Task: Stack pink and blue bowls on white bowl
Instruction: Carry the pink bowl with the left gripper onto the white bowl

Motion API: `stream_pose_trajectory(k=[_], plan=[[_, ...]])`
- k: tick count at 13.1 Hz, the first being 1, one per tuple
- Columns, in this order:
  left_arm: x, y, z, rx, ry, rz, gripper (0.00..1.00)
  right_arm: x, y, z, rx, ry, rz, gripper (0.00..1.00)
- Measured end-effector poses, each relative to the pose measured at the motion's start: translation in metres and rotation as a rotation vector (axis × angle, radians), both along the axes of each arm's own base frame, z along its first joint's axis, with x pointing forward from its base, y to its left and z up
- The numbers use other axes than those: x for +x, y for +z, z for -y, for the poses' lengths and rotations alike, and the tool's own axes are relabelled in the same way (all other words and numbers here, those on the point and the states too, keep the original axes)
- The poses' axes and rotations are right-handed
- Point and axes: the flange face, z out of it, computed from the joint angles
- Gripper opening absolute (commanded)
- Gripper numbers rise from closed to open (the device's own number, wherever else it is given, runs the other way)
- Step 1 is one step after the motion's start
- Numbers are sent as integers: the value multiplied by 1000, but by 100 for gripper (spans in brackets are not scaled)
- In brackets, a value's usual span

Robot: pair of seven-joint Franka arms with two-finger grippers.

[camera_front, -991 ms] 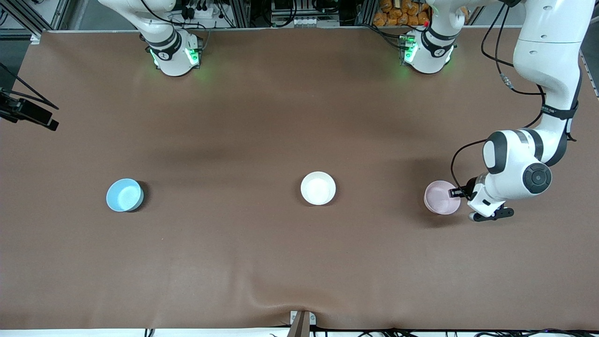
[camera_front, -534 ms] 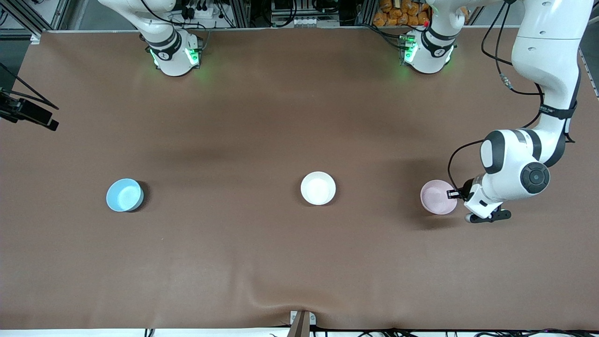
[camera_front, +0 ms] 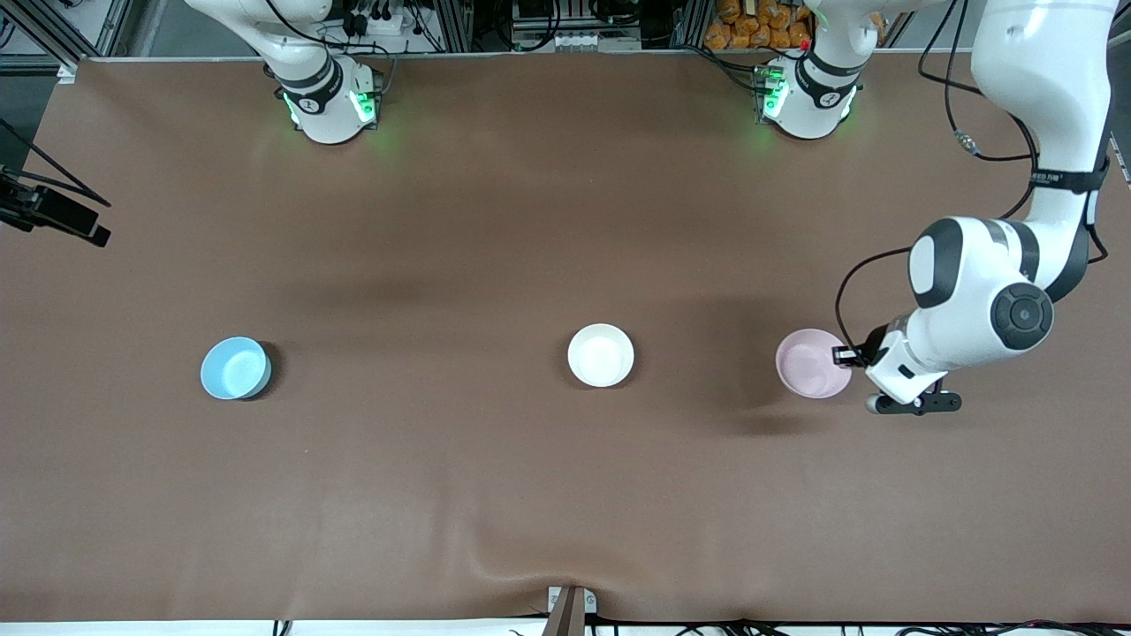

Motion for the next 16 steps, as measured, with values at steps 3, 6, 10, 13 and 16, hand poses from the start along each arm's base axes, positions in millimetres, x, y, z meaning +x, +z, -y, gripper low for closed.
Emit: stream_pose_trajectory(k=[3,6,10,13,16], plan=[[-1,29,53,-36,3,20,0,0,0,1,-1,-1,1,100],[-13,47,121,-65,52,22,0,0,1,1,-1,-2,2,100],[-36,51,208,-73,99,5,0,0,1,1,-1,-2,2,100],[-52,21,277,-79,144,-41,0,0,1,1,-1,-2,3,100],[-51,-25,306,-103,167,-55,0,0,2,1,-1,-2,3,100]])
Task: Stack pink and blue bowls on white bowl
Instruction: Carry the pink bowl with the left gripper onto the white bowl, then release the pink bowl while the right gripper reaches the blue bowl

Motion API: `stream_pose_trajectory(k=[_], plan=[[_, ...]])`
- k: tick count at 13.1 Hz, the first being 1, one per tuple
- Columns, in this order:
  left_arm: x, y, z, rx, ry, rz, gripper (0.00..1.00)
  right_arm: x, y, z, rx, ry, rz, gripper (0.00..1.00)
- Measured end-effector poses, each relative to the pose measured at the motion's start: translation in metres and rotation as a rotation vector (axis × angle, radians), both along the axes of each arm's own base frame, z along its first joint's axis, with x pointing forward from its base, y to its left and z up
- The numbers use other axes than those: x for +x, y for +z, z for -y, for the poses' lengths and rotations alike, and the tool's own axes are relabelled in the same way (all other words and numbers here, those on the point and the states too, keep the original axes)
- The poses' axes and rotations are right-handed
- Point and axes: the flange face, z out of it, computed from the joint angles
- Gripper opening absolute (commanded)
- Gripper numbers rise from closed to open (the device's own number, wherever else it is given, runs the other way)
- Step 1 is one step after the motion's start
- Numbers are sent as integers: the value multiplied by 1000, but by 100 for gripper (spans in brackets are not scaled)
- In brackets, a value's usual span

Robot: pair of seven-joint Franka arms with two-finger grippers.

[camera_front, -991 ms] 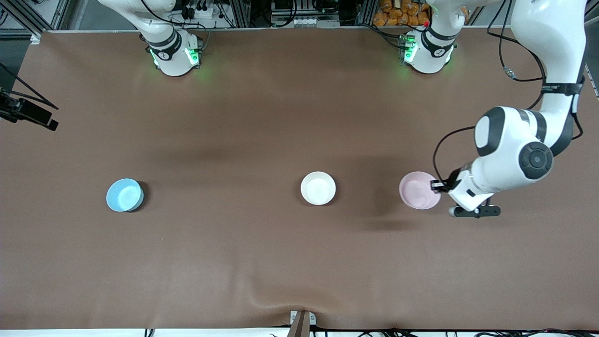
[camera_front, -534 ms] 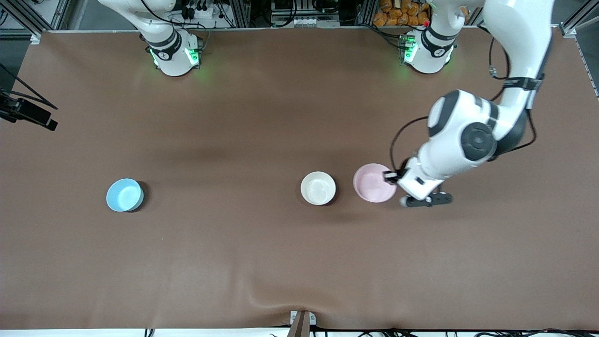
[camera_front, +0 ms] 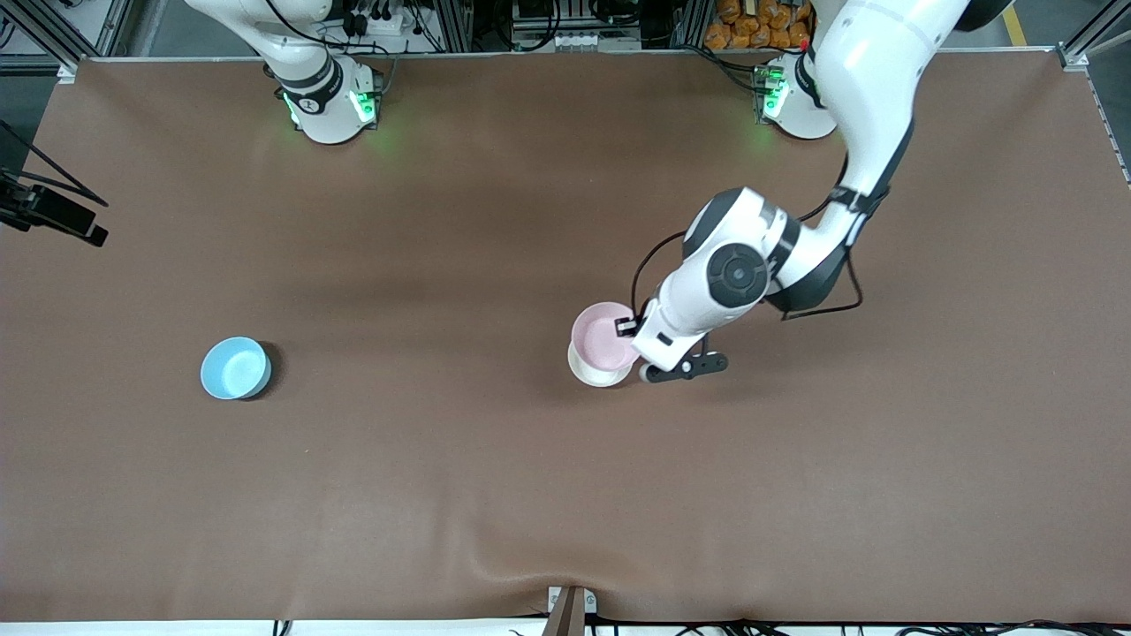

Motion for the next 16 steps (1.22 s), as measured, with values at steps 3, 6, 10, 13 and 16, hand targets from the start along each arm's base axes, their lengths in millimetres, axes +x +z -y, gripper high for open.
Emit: stream_pose_trajectory(k=[3,6,10,13,16], plan=[[4,-28,3,-14,13,-2,0,0,0,1,-1,-2,0,100],[2,-37,6,-9,9,-8,0,0,0,2,-1,-3,0,100],[3,-47,3,-2,13,-19,79,0,0,3,-2,-5,0,100],[3,-49,4,-7,19,-12,100,0,-1,4,-2,-7,-2,100],[18,-31,-3,-24,41,26,100,6,-12,4,0,-6,-21,100]])
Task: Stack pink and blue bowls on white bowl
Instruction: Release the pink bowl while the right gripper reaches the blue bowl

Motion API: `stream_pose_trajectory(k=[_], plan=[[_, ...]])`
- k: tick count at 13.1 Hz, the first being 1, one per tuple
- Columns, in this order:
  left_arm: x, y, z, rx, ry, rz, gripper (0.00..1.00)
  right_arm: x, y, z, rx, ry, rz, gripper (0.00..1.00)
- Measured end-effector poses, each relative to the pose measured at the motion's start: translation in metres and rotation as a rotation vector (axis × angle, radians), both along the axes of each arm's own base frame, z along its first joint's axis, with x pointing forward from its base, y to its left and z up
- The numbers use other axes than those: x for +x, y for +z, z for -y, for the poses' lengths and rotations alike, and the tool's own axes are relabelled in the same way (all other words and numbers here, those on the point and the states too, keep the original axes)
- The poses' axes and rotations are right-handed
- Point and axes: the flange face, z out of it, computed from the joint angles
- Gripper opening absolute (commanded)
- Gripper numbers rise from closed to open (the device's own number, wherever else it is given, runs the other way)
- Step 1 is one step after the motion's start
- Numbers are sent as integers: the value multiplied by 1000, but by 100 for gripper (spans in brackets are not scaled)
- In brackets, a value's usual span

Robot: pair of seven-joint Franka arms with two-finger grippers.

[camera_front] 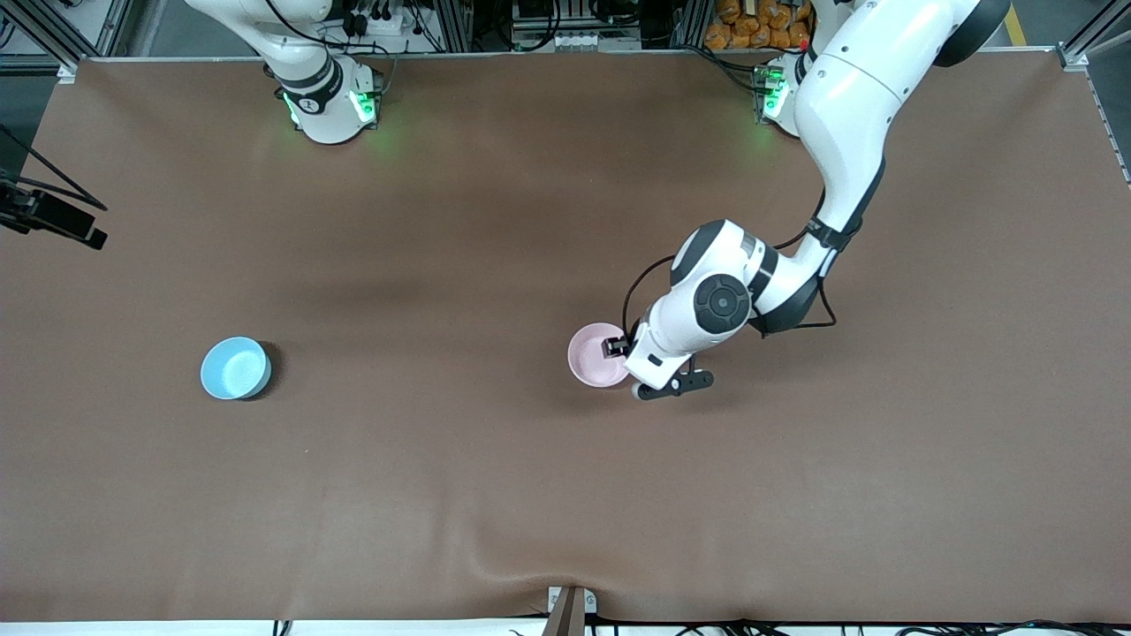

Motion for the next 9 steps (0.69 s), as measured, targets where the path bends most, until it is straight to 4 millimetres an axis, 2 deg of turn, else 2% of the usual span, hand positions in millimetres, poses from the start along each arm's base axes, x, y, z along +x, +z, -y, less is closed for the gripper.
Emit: stream_pose_trajectory(k=[1,3,5,7,9], plan=[[11,21,-13,0,18,13,100,4,-7,0,2,1,-13,100],[27,79,-51,19,53,23,100,9,-18,0,4,1,-31,100],[27,141,-86,55,65,27,100,14,-30,3,6,0,-55,100],[15,189,-109,141,40,45,100,27,-68,5,13,12,-126,100],[0,226,-121,226,19,71,100,45,-124,18,28,48,-211,100]])
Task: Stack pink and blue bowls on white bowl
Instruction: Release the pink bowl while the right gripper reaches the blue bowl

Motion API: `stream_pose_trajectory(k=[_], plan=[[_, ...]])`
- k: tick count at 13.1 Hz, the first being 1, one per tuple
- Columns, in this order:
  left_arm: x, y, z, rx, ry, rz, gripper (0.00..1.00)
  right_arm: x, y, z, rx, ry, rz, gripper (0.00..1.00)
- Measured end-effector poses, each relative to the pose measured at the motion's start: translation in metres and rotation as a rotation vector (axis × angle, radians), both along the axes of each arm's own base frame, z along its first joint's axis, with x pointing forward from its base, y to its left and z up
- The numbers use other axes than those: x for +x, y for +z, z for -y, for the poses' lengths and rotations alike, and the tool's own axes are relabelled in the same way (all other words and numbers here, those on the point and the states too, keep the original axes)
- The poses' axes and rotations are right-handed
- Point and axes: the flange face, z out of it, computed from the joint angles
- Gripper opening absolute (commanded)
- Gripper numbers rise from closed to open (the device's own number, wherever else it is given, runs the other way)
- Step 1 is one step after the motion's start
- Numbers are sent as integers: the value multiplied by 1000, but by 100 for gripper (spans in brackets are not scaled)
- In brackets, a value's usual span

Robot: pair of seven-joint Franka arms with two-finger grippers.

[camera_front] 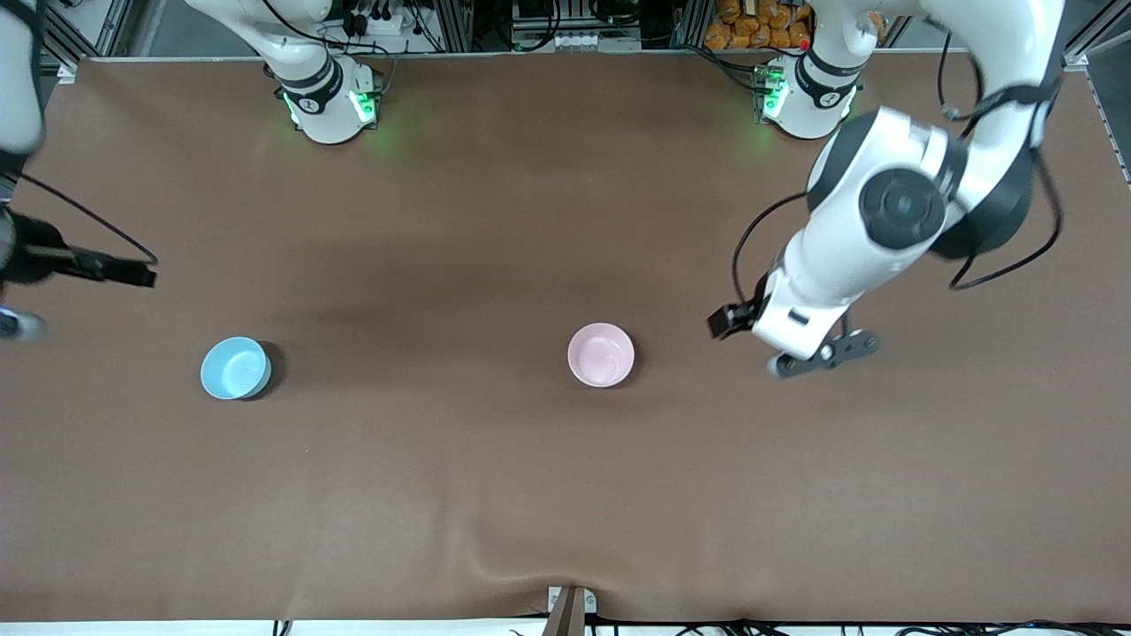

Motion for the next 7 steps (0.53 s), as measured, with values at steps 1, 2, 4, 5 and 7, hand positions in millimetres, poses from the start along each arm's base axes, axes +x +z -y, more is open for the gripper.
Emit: stream_pose_trajectory(k=[1,2,4,5,7], plan=[[-5,19,-10,23,-4,12,100,9,-32,14,8,5,-33,100],[-8,34,-26,34,-18,17,100,17,-63,30,12,0,-51,100],[-7,60,-68,47,-45,26,100,31,-120,56,21,14,-58,100],[-8,71,-89,54,-48,26,100,36,-144,64,25,31,-52,100],[-12,90,-121,65,-33,30,100,42,-188,70,26,56,-26,100]])
